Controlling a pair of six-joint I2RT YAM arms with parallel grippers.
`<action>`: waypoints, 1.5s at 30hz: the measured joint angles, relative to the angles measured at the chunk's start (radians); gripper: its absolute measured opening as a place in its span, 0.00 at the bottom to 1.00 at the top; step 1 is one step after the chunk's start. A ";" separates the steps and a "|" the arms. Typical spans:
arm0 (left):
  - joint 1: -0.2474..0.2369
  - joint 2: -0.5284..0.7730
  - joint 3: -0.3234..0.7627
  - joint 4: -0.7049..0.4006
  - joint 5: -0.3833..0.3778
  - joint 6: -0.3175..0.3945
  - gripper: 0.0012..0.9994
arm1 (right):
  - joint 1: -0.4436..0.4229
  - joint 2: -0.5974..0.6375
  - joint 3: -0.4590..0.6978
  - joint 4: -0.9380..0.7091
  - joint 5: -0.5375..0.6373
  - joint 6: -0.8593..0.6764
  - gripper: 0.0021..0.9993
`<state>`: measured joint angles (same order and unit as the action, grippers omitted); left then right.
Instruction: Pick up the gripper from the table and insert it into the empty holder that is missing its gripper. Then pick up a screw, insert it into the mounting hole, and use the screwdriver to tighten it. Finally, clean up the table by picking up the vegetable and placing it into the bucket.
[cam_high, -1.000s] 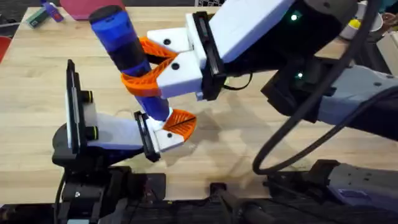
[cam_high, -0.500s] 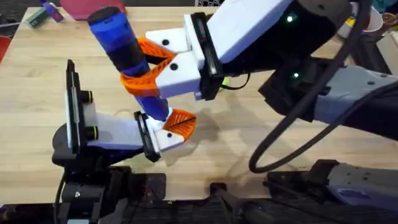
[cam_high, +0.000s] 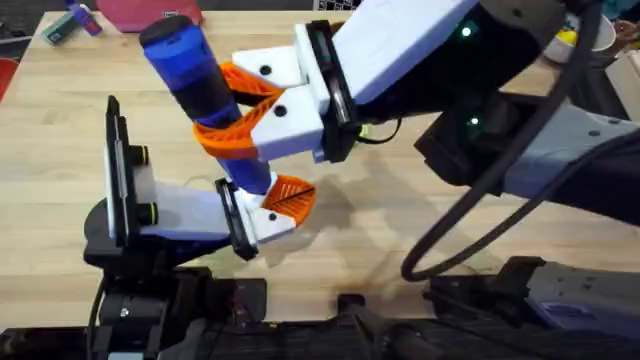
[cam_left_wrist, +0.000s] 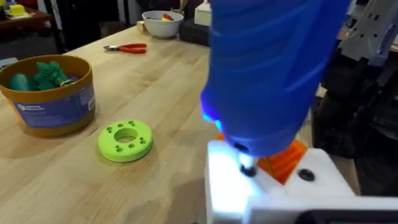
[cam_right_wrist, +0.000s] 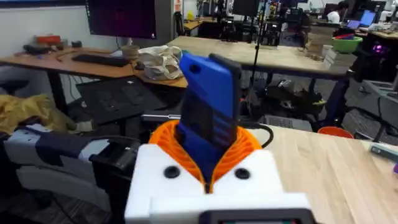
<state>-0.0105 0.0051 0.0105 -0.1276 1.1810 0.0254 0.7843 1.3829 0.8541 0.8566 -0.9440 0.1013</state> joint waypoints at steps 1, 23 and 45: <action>0.000 0.000 0.000 0.000 0.000 0.000 0.02 | 0.000 0.000 0.002 -0.002 0.000 -0.001 0.02; 0.000 0.000 0.000 0.000 0.000 0.000 0.02 | -0.072 -0.125 0.304 -0.783 0.122 -0.194 0.02; 0.000 0.000 0.000 0.000 0.000 0.000 0.02 | -0.336 -0.063 0.529 -1.806 0.986 -0.844 0.02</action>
<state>-0.0105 0.0054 0.0105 -0.1276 1.1812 0.0254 0.4486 1.3194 1.3830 -0.9496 0.0420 -0.7427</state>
